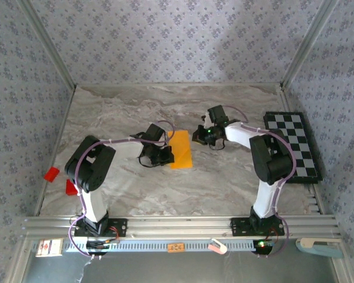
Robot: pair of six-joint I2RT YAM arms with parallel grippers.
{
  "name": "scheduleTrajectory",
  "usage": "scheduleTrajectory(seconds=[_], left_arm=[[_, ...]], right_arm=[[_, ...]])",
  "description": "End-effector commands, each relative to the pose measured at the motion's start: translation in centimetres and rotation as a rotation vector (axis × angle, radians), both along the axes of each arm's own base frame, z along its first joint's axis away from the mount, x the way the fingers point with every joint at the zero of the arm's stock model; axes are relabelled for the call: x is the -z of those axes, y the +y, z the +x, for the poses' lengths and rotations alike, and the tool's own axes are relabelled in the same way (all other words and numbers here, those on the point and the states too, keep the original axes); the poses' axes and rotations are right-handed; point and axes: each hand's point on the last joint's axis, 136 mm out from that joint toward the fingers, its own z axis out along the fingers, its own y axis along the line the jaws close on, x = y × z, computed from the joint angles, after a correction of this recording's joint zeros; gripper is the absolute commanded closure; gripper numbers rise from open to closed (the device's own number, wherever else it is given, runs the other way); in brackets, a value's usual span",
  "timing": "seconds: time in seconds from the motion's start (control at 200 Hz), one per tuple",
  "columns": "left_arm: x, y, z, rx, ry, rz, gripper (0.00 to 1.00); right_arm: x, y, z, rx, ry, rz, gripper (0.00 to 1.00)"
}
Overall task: Fold a paper plane with a square sheet of paper (pick it up from the middle)
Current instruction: Fold the triangle a second time at the center of the table.
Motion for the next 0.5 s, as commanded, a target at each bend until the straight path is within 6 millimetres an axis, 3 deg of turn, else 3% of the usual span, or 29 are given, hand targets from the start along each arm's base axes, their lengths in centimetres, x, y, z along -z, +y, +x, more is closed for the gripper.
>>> scheduleTrajectory(seconds=[0.0, 0.215, 0.23, 0.4, 0.495], left_arm=[[3.1, 2.9, -2.4, -0.004, 0.117, 0.145, 1.0], [1.9, 2.1, -1.5, 0.004, 0.086, 0.114, 1.0], [1.8, 1.9, -1.4, 0.005, 0.082, 0.109, 1.0], [-0.1, 0.4, -0.1, 0.007, 0.037, 0.035, 1.0], [-2.2, -1.1, 0.6, 0.035, -0.013, -0.065, 0.99]], right_arm=[[1.5, 1.7, -1.9, -0.031, 0.075, 0.025, 1.0], [3.1, 3.2, -3.1, -0.085, 0.15, 0.016, 1.0], [2.4, 3.6, -2.4, -0.087, 0.132, 0.024, 1.0], [4.1, 2.9, -2.8, -0.07, 0.179, -0.029, 1.0], [5.2, 2.1, -3.1, -0.078, 0.189, -0.08, 1.0]])
